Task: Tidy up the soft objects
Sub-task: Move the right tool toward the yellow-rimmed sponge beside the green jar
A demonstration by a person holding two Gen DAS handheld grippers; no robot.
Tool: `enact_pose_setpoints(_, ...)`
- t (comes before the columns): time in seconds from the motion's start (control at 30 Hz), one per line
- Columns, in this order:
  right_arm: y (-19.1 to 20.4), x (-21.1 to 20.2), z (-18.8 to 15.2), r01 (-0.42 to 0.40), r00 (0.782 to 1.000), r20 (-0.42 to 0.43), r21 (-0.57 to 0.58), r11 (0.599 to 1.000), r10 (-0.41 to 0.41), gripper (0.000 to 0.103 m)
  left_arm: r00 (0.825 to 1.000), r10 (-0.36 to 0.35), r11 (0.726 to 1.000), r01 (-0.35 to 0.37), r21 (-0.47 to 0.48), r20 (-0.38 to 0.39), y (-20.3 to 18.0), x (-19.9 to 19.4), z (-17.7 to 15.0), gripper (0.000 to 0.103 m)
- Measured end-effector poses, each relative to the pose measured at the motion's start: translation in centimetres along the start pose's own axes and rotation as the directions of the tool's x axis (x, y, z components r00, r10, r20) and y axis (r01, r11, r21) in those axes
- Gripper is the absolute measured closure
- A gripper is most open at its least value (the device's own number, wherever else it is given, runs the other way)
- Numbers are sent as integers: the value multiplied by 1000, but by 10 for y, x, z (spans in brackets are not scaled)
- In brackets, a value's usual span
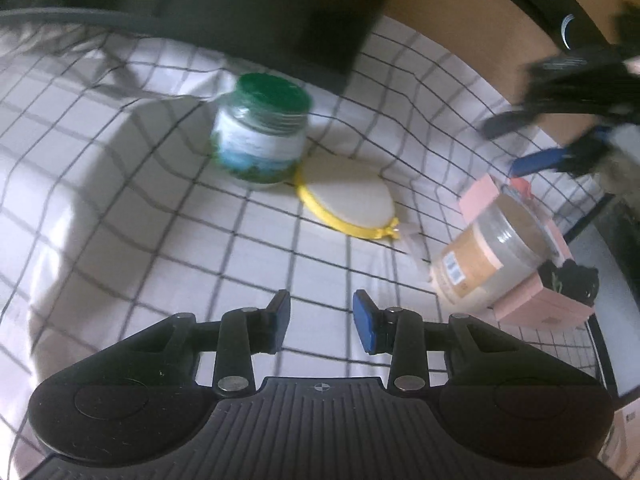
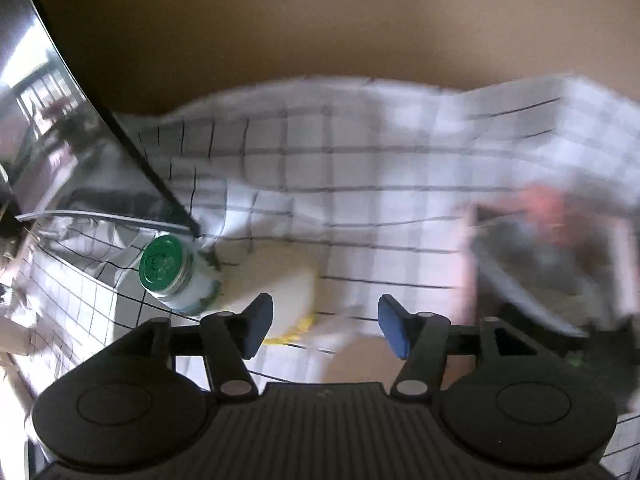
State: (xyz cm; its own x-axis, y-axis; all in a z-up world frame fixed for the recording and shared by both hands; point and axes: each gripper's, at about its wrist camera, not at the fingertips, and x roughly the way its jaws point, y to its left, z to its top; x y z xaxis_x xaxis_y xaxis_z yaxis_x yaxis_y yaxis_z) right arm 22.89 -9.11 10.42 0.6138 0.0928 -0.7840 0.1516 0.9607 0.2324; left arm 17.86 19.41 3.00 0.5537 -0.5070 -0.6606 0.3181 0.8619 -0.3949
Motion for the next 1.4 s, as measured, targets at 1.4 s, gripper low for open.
enact_pose_setpoints(1.4,61,31,-31,-36,988,-155,-362,931,-22,80,999,31,963,-21,269,-33,-15,26,5,65)
